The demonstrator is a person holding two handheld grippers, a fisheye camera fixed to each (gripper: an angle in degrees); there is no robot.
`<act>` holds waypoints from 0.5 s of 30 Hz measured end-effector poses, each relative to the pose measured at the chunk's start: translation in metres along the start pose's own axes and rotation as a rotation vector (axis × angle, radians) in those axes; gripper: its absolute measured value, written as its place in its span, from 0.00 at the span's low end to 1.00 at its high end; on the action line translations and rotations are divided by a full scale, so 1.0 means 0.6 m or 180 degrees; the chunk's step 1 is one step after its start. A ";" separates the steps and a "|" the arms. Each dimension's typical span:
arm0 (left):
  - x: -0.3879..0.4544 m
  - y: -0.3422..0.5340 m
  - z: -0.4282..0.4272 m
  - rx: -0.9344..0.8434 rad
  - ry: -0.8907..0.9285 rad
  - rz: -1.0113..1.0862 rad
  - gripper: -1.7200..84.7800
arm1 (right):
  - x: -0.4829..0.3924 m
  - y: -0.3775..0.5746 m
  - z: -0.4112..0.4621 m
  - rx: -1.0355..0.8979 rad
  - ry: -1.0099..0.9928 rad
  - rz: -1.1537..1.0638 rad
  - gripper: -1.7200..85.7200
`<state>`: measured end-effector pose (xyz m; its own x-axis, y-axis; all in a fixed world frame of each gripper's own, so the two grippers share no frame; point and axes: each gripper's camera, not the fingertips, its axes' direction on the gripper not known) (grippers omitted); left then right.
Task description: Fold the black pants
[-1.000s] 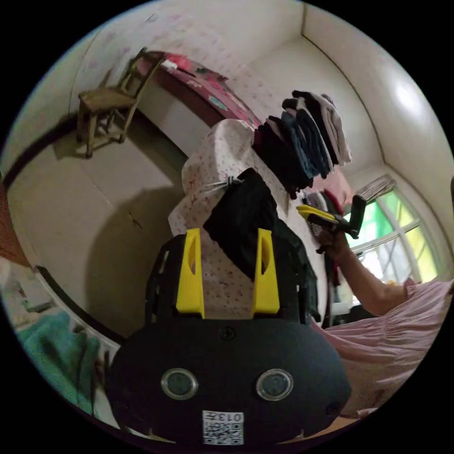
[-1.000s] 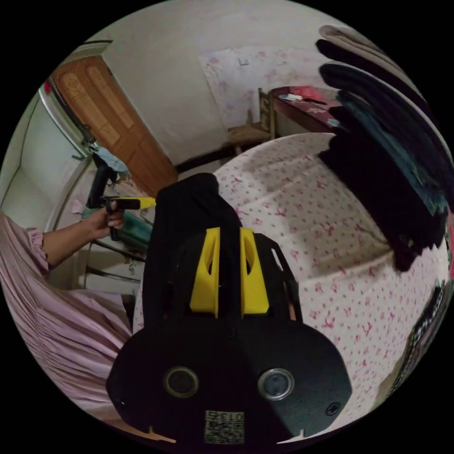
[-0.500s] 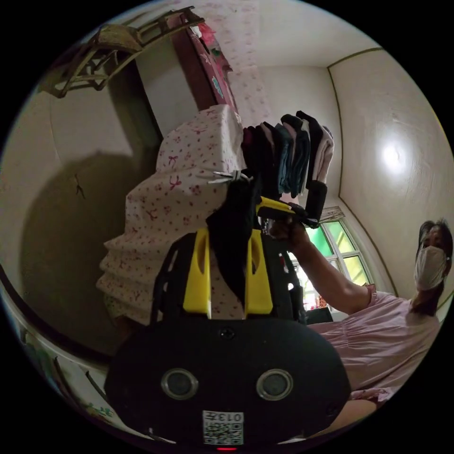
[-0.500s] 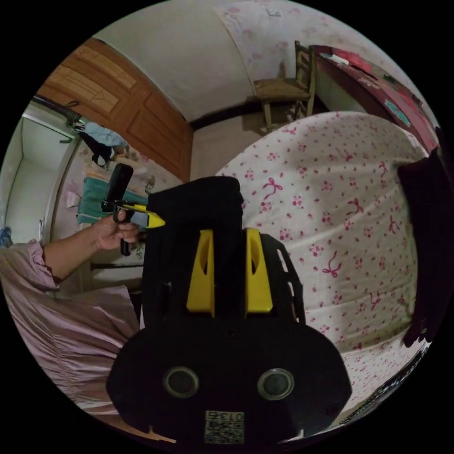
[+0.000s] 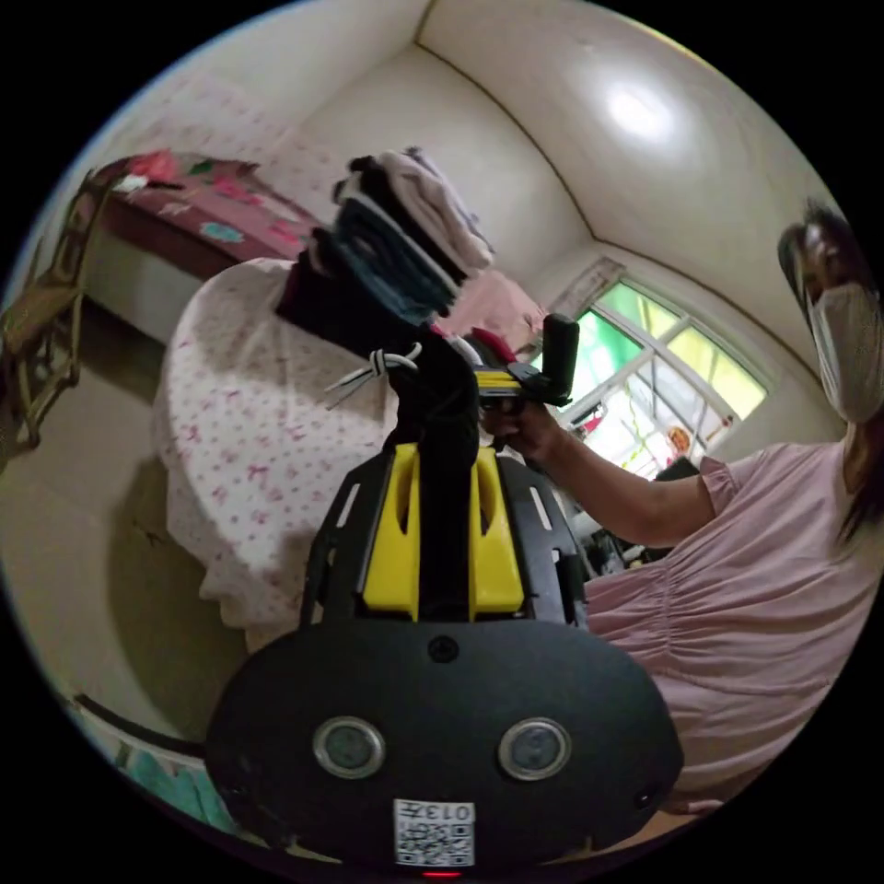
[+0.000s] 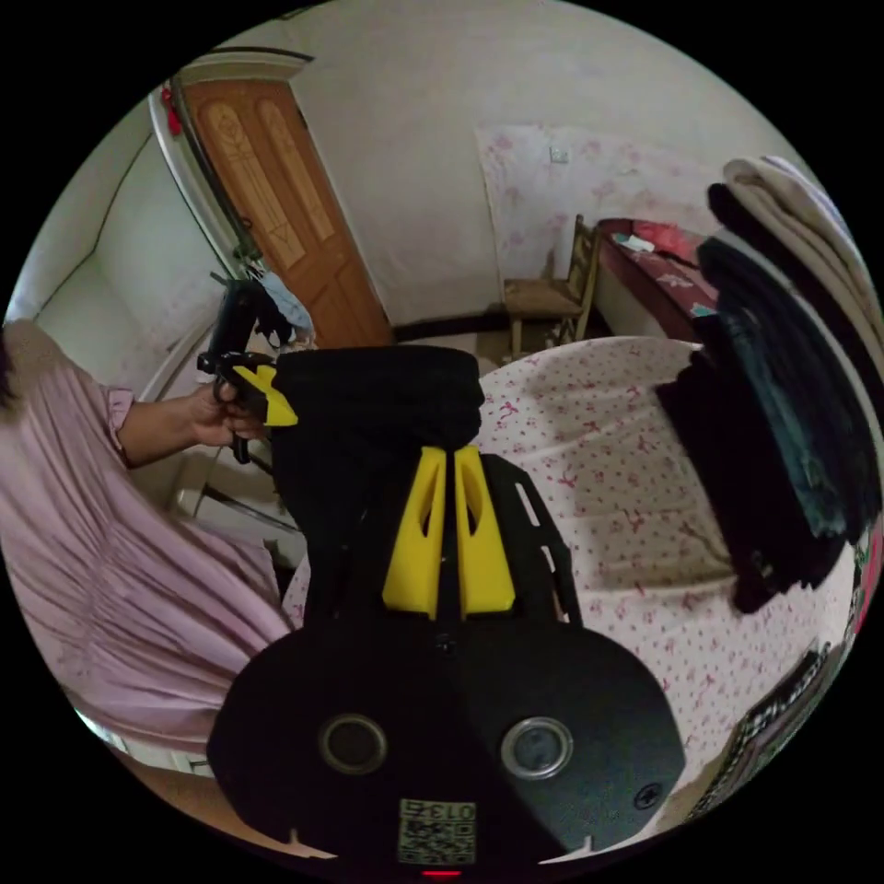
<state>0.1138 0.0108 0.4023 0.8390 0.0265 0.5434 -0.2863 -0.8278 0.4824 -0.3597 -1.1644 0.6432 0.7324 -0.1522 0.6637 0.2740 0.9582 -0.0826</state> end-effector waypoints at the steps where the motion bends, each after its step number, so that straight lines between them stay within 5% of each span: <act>1: 0.044 -0.011 0.024 -0.0073 0.0020 0.0195 0.12 | -0.008 0.045 -0.041 0.0114 0.0075 0.0033 0.04; 8: 0.296 -0.021 0.241 -0.0728 0.0000 0.1256 0.12 | -0.046 0.355 -0.203 0.0401 0.0605 0.0536 0.04; 15: 0.460 0.076 0.499 -0.1477 -0.0318 0.1853 0.13 | -0.066 0.730 -0.200 0.0082 0.0995 0.1944 0.07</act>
<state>0.4708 -0.1872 0.3685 0.5240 -0.4127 0.7450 -0.8438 -0.3706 0.3882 -0.1935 -0.7676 0.4915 0.8973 0.3582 0.2578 -0.2575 0.8993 -0.3535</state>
